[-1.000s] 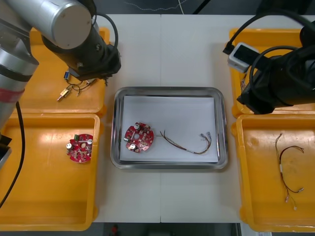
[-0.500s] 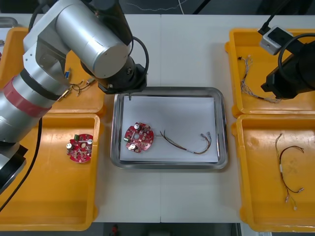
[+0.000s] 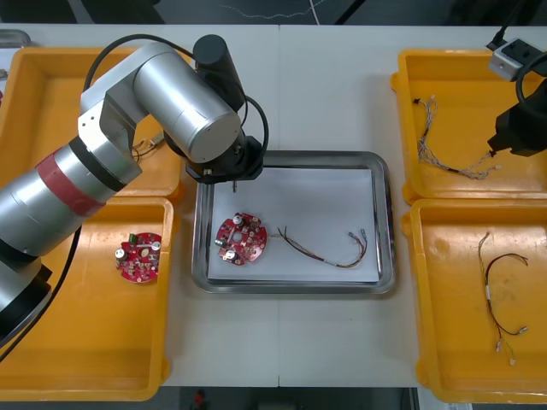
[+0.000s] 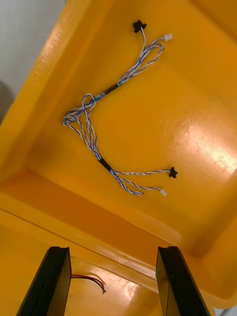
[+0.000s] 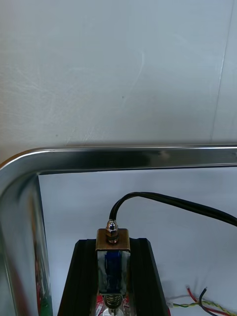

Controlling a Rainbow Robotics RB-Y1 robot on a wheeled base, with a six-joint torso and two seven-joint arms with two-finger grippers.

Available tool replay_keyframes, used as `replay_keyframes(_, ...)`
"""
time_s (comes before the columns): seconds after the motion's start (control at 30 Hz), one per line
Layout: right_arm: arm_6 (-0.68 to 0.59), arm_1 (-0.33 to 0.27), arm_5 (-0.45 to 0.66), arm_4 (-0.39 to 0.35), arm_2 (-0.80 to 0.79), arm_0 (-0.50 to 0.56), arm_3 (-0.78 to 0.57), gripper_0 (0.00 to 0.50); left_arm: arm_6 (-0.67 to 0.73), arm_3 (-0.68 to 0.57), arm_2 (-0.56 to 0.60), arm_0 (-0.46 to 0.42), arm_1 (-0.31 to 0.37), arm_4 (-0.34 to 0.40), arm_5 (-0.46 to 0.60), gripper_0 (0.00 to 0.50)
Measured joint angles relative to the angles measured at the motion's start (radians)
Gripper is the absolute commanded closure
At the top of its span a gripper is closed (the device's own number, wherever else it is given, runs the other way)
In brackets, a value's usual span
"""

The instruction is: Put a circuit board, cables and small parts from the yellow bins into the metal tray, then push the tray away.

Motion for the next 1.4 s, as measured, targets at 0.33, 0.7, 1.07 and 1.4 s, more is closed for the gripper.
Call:
replay_keyframes(0.33,0.186,-0.021,0.0,0.039,-0.002,-0.074,0.208,0.0,0.0,0.016,-0.029,0.0,-0.001,0.001,-0.002,0.493)
replay_keyframes(0.7,0.395,-0.021,-0.048,0.041,-0.001,-0.118,0.331,0.0,0.0,0.022,-0.034,0.0,-0.001,0.001,-0.003,0.0)
replay_keyframes(1.07,0.545,-0.021,-0.21,0.053,0.066,-0.127,0.435,0.0,0.0,0.019,-0.034,0.0,-0.002,0.001,-0.003,0.0)
replay_keyframes(1.4,0.632,-0.021,-0.317,0.039,0.071,-0.127,0.57,0.0,0.0,-0.116,0.042,0.0,-0.002,0.001,0.128,0.0)
